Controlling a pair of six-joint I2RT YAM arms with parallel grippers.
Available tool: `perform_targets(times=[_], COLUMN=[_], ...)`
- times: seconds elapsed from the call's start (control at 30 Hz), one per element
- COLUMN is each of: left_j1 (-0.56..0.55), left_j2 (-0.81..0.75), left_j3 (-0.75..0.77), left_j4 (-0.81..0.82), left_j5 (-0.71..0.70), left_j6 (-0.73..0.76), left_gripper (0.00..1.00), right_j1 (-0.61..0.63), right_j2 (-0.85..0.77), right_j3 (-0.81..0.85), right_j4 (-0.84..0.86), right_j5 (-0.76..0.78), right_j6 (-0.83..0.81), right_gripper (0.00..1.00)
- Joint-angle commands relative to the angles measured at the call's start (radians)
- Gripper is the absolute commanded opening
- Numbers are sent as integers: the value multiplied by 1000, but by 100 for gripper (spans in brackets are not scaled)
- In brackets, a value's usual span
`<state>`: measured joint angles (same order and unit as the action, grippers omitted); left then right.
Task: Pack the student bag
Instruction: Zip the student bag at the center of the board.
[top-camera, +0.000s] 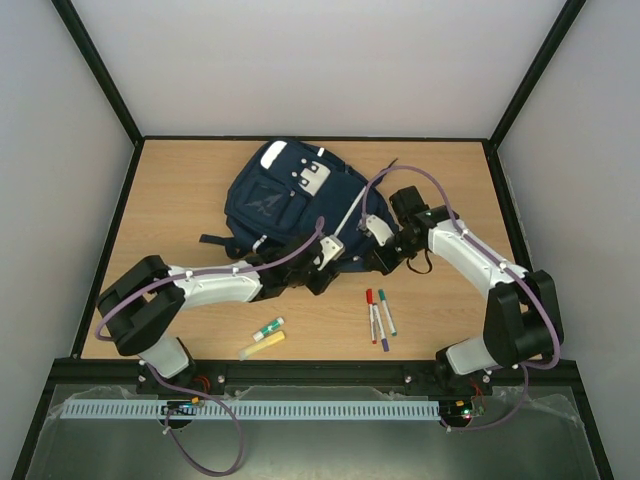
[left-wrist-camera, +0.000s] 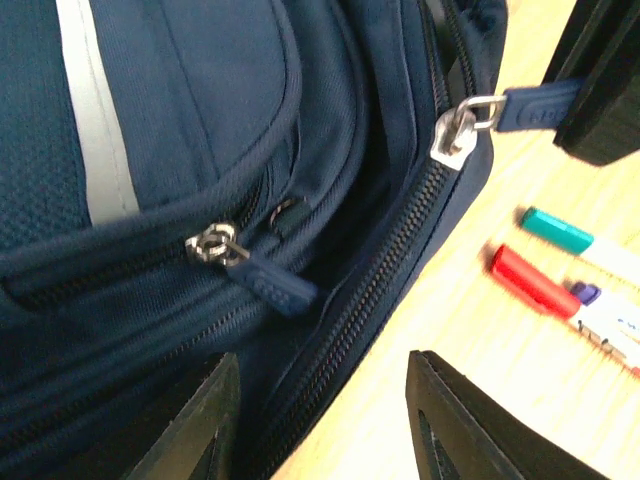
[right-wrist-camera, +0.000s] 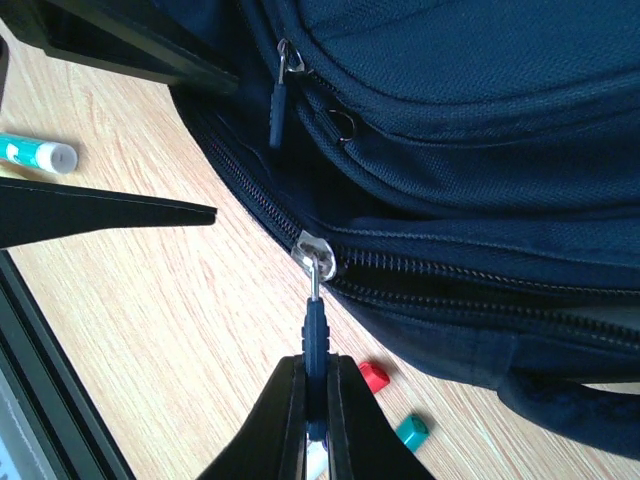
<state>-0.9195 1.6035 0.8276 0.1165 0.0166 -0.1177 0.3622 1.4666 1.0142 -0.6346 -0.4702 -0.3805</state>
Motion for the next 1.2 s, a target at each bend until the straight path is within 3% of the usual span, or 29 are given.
perform_targets(times=[0.0,0.23,0.4,0.47,0.6,0.77,1.17], left_j1=[1,1,1,2,2,5,3], left_j2=[-19,28,78,76,36,-38,-208], left_j3=[2,63,84,79,64,29,-122], left_j4=[98,112,122,129,114,54,-48], left_j5=[-14,64,76,69,60,26,-109], left_j6=[41,90,103,99,93,94,-11], left_gripper=[49,50,44,39,19,3,2], right_j1=[-1,-1,-1,-1,-16,-130,-331], right_j2=[-43,-51,-54,-52,-31,39,159], right_j3=[39,52,63,62,47,54,121], right_j4=[-90,-108,-119,-119,-110,-106,-90], right_j5=[-3,-27,-35,-24,19,23,102], right_j6=[-23,-28,-26,-27,-21,-30,-125], right_gripper=[1,1,1,1,1,1,1])
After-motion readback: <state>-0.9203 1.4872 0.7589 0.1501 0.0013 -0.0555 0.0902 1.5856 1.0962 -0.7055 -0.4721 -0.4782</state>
